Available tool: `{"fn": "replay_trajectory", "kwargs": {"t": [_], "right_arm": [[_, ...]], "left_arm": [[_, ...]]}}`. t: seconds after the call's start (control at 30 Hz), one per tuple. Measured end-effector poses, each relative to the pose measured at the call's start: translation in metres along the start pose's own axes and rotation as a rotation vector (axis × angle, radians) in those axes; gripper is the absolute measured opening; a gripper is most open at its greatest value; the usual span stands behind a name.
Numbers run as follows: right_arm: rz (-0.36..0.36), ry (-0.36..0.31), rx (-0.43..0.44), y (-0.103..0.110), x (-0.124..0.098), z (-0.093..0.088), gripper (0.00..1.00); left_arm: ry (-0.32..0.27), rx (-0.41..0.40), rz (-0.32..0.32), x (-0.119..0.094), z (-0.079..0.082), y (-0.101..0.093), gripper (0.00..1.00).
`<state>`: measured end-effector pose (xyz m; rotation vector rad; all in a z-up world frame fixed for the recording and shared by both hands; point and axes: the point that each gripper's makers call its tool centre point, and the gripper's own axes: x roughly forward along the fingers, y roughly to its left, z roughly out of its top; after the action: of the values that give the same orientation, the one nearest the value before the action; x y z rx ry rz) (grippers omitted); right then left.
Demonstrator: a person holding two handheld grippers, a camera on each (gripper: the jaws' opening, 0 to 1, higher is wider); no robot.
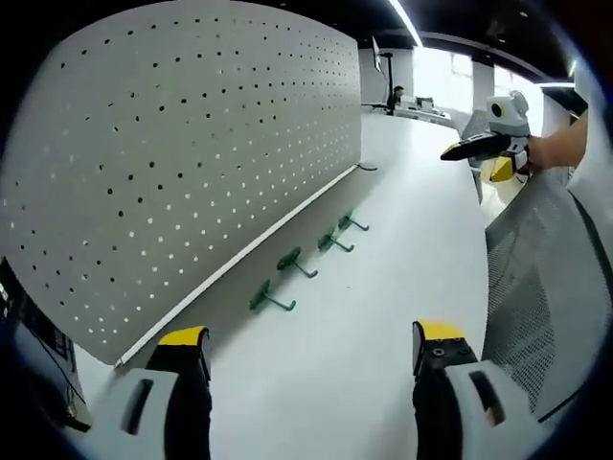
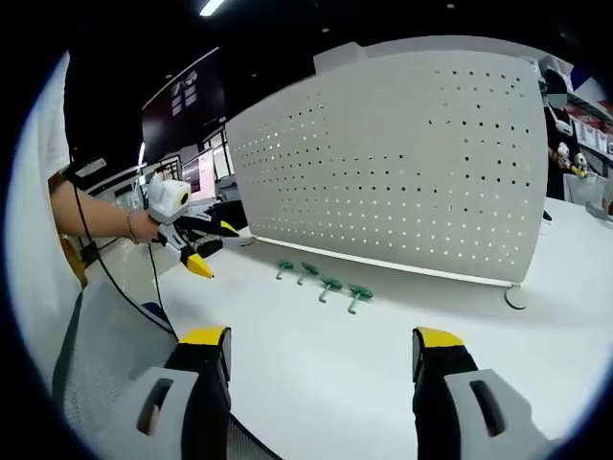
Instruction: Insert the hook assembly into the mounting plate slot until the hook locks in place.
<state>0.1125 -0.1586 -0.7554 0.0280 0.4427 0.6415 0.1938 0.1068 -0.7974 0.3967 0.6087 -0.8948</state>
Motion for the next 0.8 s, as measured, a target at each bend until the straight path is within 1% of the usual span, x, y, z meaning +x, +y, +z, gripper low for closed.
{"fn": "replay_trajectory", "kwargs": {"t": [0.2, 0.4, 0.5, 0.57, 0.7, 0.8], "right_arm": [[-0.009, -0.003, 0.000, -0.002, -0.002, 0.000, 0.76], [-0.009, 0.000, 0.001, -0.002, -0.002, -0.003, 0.76], [-0.006, 0.003, 0.001, -0.001, -0.002, -0.004, 0.76], [-0.005, 0.003, 0.003, 0.000, -0.002, -0.004, 0.76], [-0.004, 0.006, 0.006, 0.001, -0.002, -0.005, 0.76], [-0.003, 0.008, 0.009, 0.001, -0.002, -0.007, 0.76]], "left_arm": [[0.036, 0.046, -0.036, 0.009, 0.000, 0.001, 0.89], [0.065, 0.072, -0.065, 0.017, 0.002, 0.006, 0.89], [0.074, 0.106, -0.073, 0.019, 0.004, 0.008, 0.87], [0.078, 0.103, -0.078, 0.021, 0.005, 0.011, 0.87], [0.099, 0.116, -0.098, 0.025, 0.003, 0.014, 0.87], [0.122, 0.146, -0.112, 0.029, 0.000, 0.015, 0.86]]}}
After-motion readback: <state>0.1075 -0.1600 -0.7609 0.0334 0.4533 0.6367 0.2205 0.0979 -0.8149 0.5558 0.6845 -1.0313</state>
